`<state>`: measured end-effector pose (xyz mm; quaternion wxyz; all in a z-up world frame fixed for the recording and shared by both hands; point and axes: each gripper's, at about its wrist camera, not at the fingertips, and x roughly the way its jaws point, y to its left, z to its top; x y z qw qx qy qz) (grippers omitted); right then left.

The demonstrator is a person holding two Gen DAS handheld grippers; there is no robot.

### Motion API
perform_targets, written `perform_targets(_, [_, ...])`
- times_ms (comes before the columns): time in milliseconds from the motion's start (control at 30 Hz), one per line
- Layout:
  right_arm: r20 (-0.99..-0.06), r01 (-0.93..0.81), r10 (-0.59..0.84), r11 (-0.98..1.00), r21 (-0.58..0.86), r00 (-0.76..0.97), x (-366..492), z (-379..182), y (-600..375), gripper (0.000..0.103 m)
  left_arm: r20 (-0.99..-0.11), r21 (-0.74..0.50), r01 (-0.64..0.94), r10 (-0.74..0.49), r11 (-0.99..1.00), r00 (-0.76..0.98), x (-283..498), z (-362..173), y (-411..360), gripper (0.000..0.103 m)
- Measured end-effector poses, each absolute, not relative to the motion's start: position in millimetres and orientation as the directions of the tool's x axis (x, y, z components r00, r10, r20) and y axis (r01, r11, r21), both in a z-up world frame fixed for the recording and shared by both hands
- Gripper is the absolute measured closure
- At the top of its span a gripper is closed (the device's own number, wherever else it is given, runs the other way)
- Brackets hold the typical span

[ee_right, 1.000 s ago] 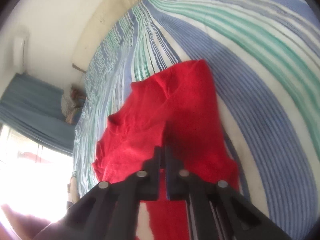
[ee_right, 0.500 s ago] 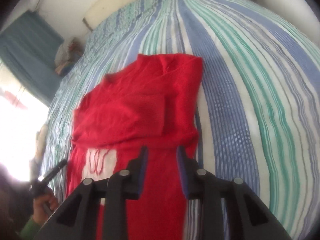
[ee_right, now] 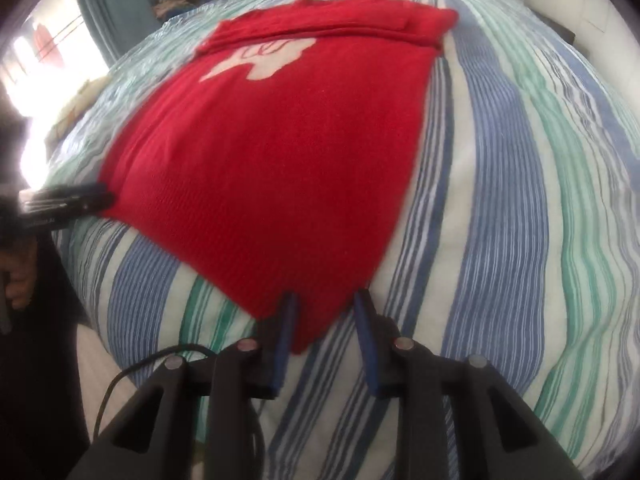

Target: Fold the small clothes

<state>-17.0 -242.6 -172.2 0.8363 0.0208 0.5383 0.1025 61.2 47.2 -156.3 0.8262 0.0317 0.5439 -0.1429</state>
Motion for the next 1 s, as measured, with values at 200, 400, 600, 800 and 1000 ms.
perform_targets(200, [-0.845, -0.102, 0.176, 0.984, 0.144, 0.505, -25.1, -144.6, -248.5, 0.072, -0.843, -0.158, 0.195, -0.235, 0.968, 0.484, 61.3, -117.2, 62.7, 0.025])
perform_targets(400, [-0.756, 0.078, -0.03, 0.997, 0.028, 0.653, -11.8, -110.3, -282.7, 0.026, -0.77, -0.133, 0.027, -0.12, 0.991, 0.626, 113.9, -116.9, 100.6, 0.007])
perform_targets(600, [-0.746, 0.224, -0.199, 0.972, -0.068, 0.636, 29.7, -144.9, -313.7, 0.026, -0.8, -0.078, -0.069, -0.021, 0.995, 0.6, 161.1, -175.4, 129.5, 0.007])
perform_targets(800, [-0.751, 0.231, -0.161, 0.973, -0.012, 0.64, 32.2, -178.5, -326.9, 0.019, -0.77, -0.141, -0.057, -0.074, 0.988, 0.634, 153.3, -184.7, 137.2, 0.002])
perform_targets(1000, [-0.741, 0.232, -0.166, 0.973, -0.014, 0.651, 34.4, -180.8, -324.2, 0.018, -0.769, -0.135, -0.055, -0.069, 0.989, 0.636, 155.4, -186.5, 134.6, 0.002])
